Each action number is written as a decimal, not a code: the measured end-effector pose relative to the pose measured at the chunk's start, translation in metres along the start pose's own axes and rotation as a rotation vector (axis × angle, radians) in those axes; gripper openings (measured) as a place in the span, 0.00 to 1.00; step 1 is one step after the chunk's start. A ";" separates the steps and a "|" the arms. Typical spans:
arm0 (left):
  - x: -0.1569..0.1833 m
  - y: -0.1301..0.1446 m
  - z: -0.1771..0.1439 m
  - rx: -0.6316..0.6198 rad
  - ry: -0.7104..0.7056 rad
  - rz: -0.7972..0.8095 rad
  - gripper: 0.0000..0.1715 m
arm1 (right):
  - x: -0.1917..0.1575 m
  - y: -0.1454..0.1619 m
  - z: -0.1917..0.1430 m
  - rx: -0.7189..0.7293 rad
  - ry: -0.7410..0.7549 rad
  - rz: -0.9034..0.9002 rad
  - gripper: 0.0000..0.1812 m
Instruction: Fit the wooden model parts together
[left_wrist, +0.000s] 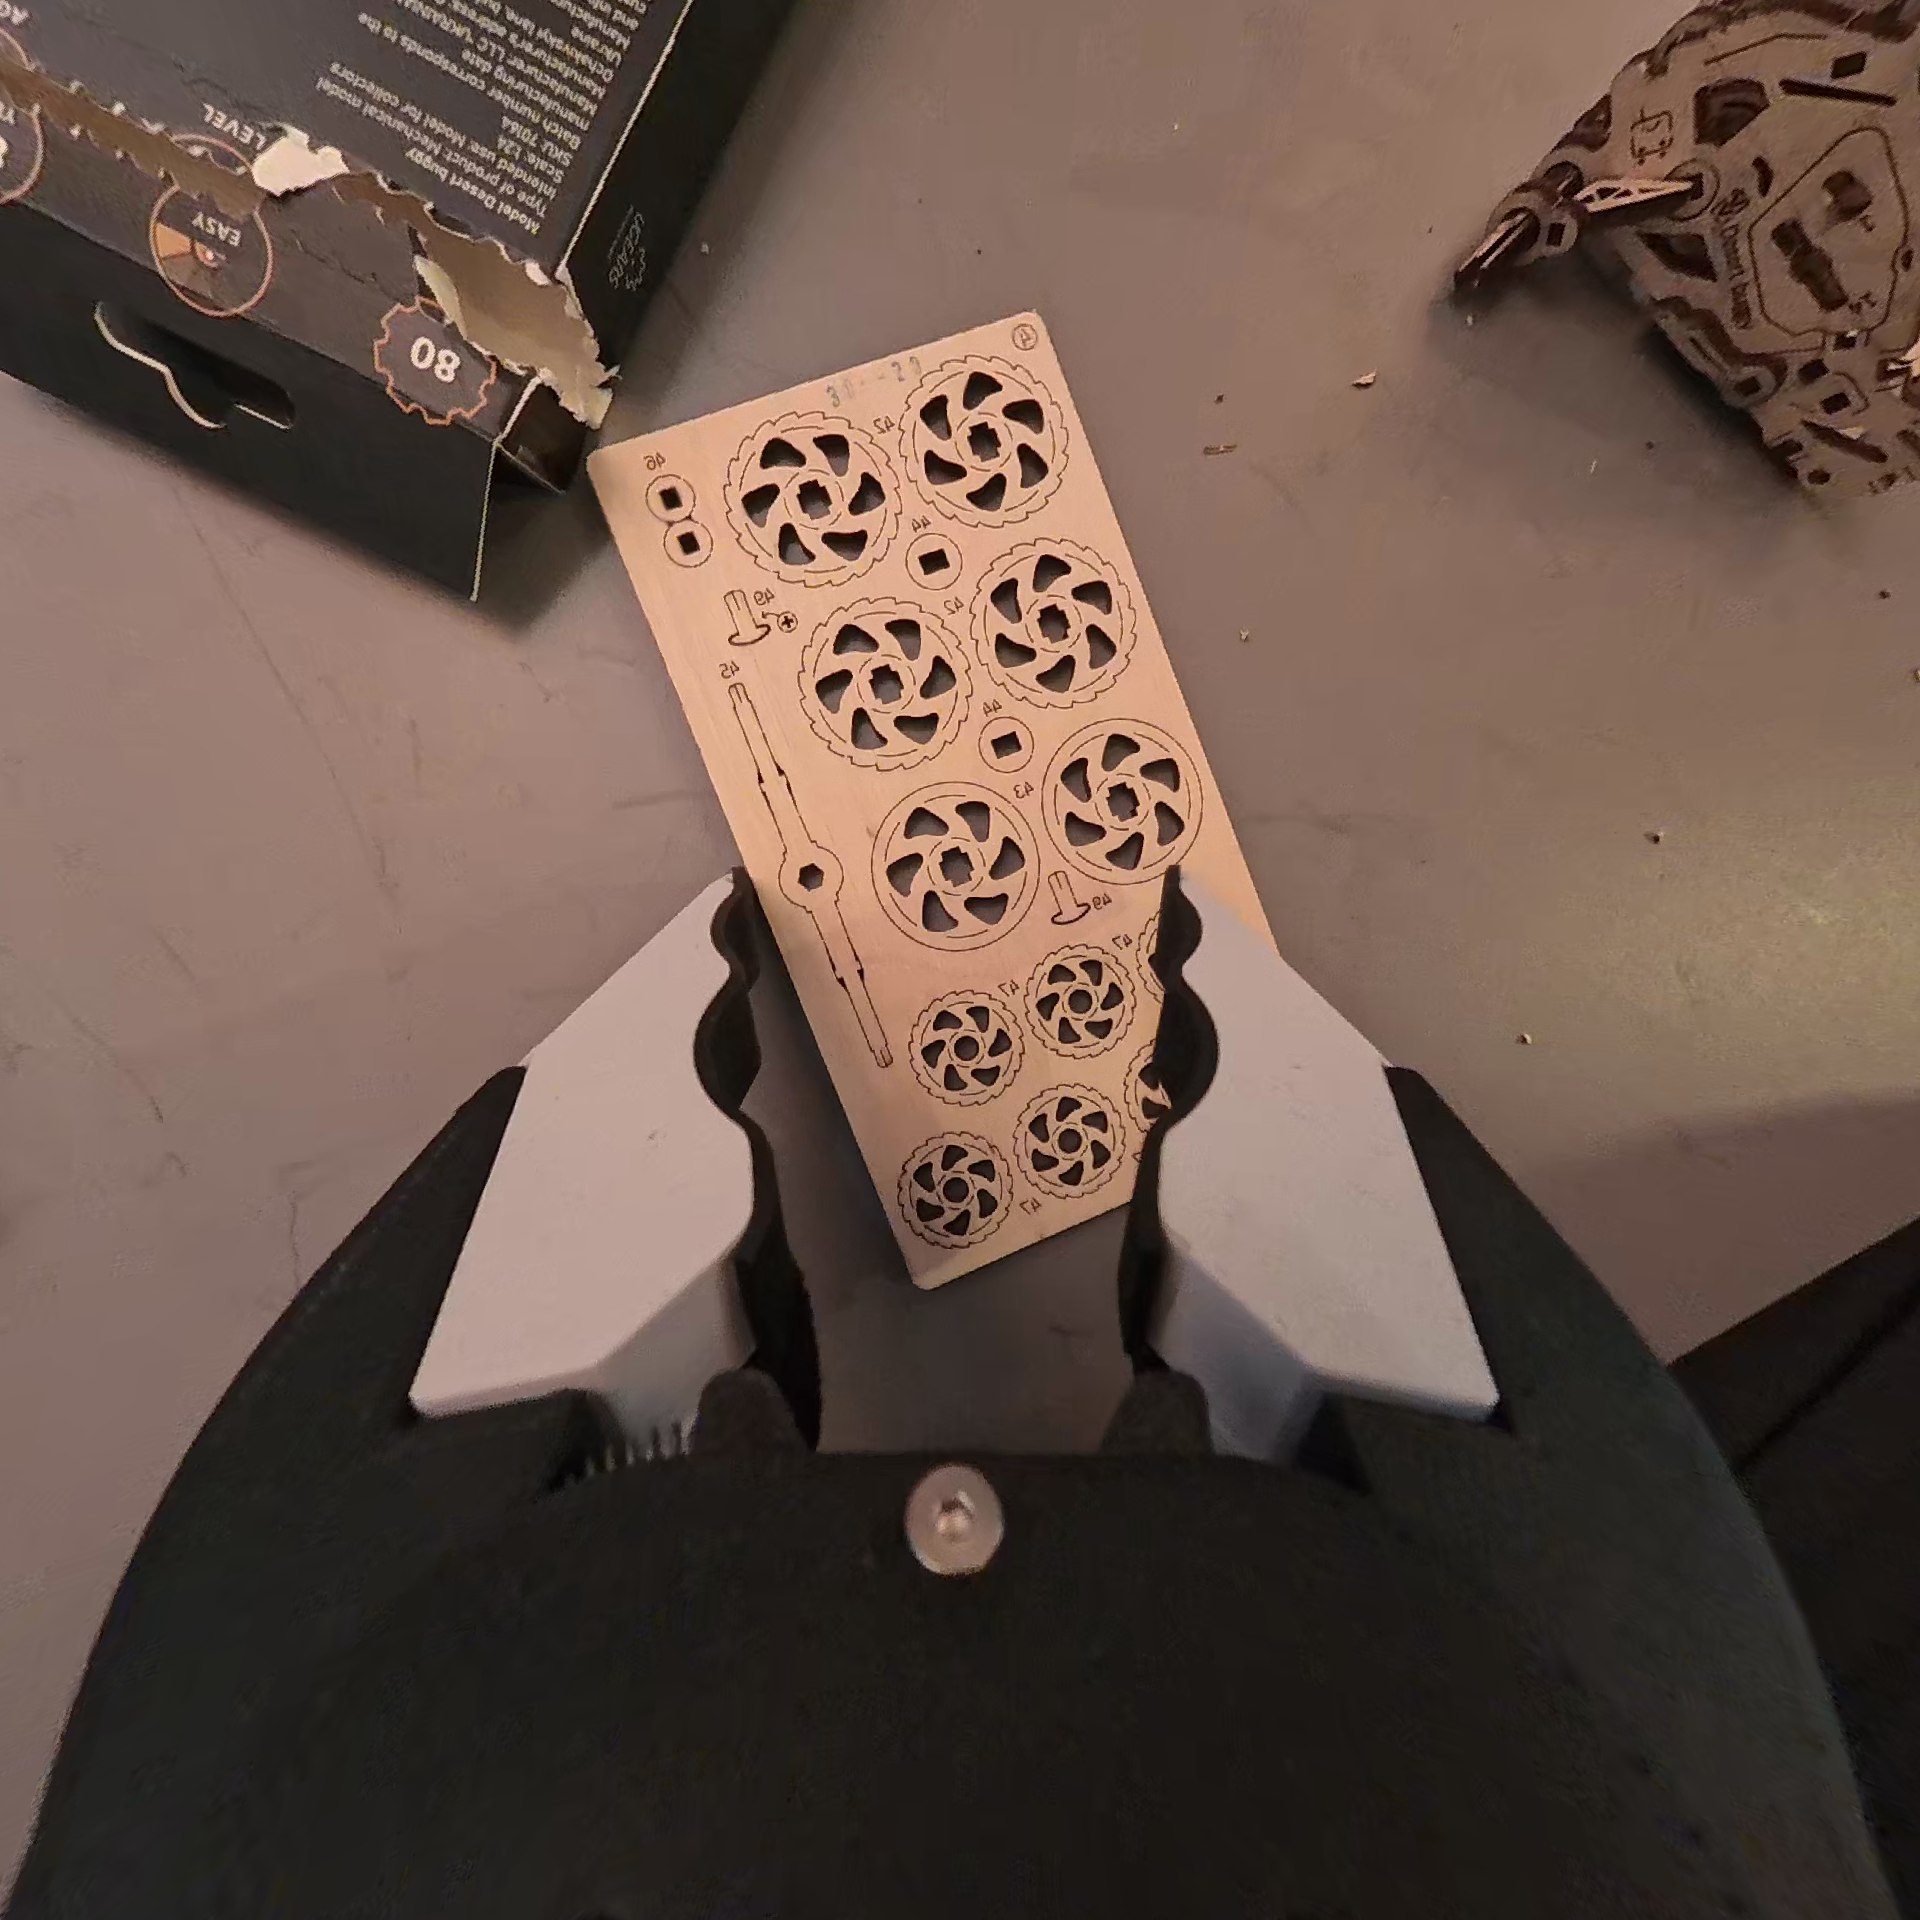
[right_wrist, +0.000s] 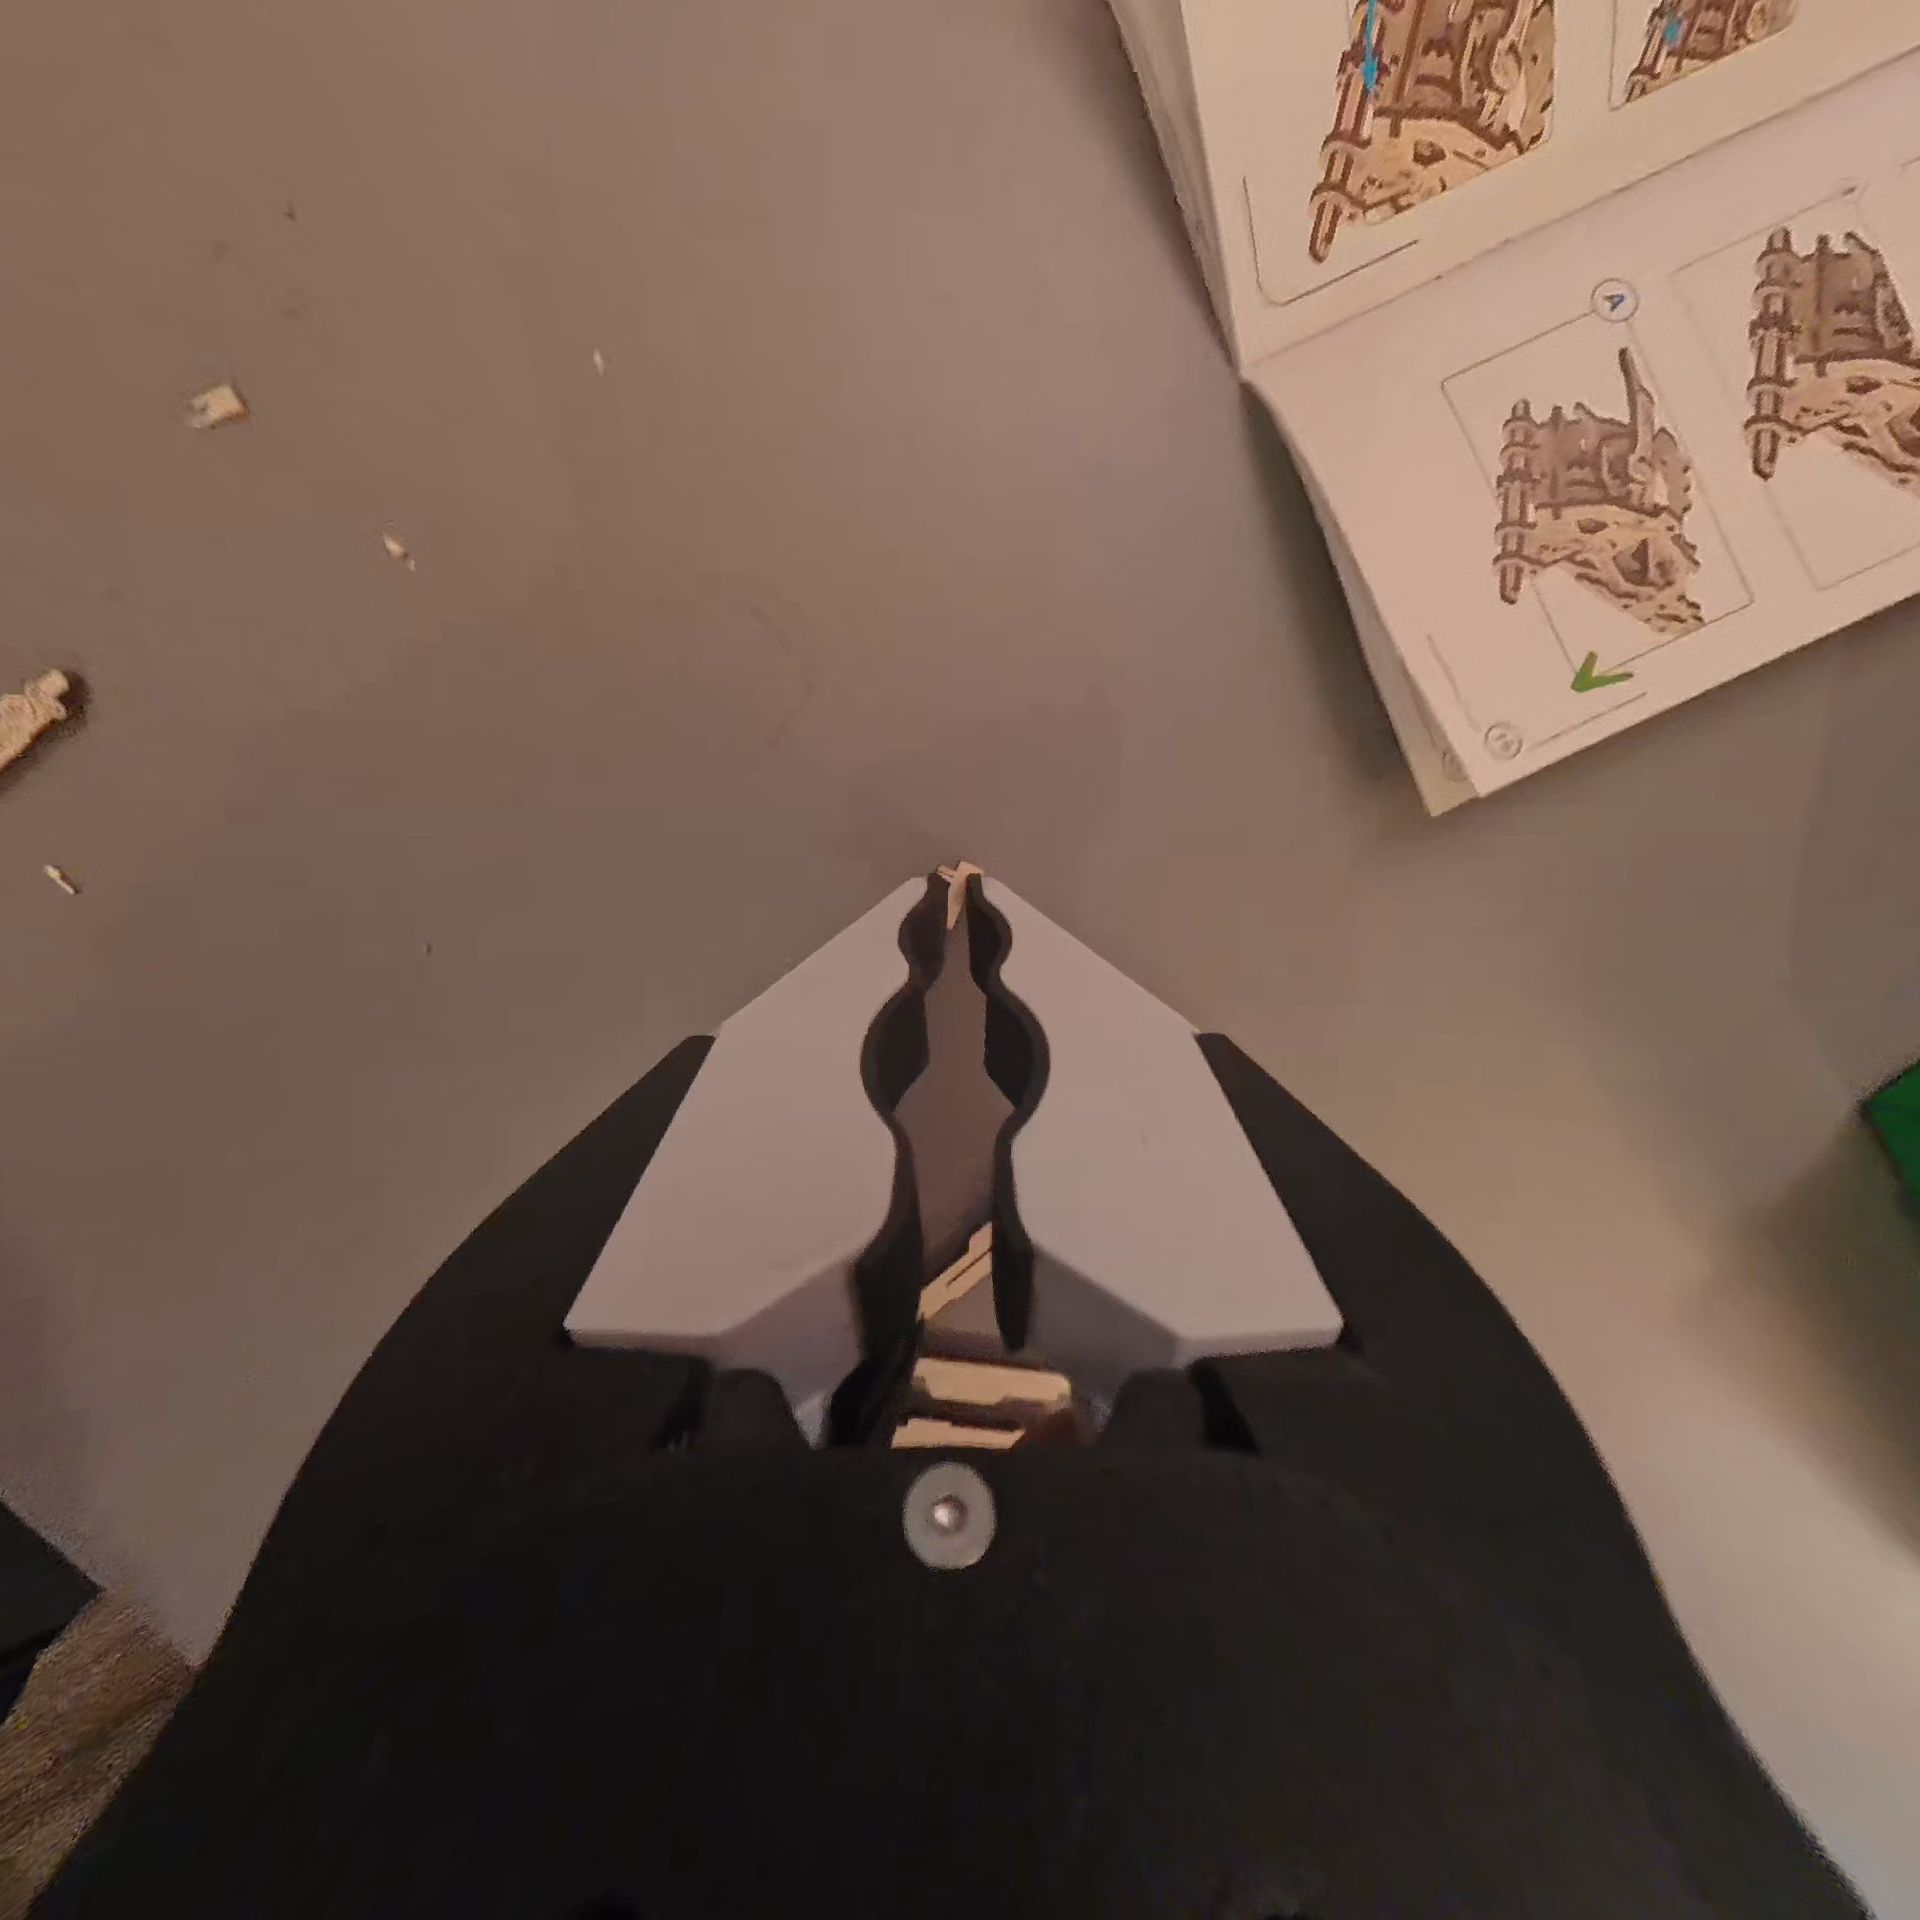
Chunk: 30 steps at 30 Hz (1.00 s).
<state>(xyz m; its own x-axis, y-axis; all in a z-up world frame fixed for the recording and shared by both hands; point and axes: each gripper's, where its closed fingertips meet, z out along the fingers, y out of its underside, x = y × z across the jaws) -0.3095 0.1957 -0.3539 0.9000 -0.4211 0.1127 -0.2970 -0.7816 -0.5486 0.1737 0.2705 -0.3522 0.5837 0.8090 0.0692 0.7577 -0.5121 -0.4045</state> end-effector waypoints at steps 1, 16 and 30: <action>0.000 0.000 0.000 0.002 0.000 0.001 0.43 | 0.003 -0.005 0.002 0.008 -0.001 -0.001 0.00; 0.001 -0.003 0.001 0.012 0.021 -0.034 0.43 | 0.011 0.050 -0.038 -0.137 0.025 0.127 0.09; 0.001 -0.002 0.002 -0.004 -0.008 -0.004 0.44 | -0.013 -0.040 -0.025 0.074 -0.009 -0.027 0.12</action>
<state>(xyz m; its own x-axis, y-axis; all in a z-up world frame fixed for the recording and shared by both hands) -0.3076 0.1977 -0.3541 0.9038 -0.4140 0.1087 -0.2943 -0.7854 -0.5446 0.1429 0.2736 -0.3145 0.5604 0.8250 0.0732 0.7494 -0.4674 -0.4689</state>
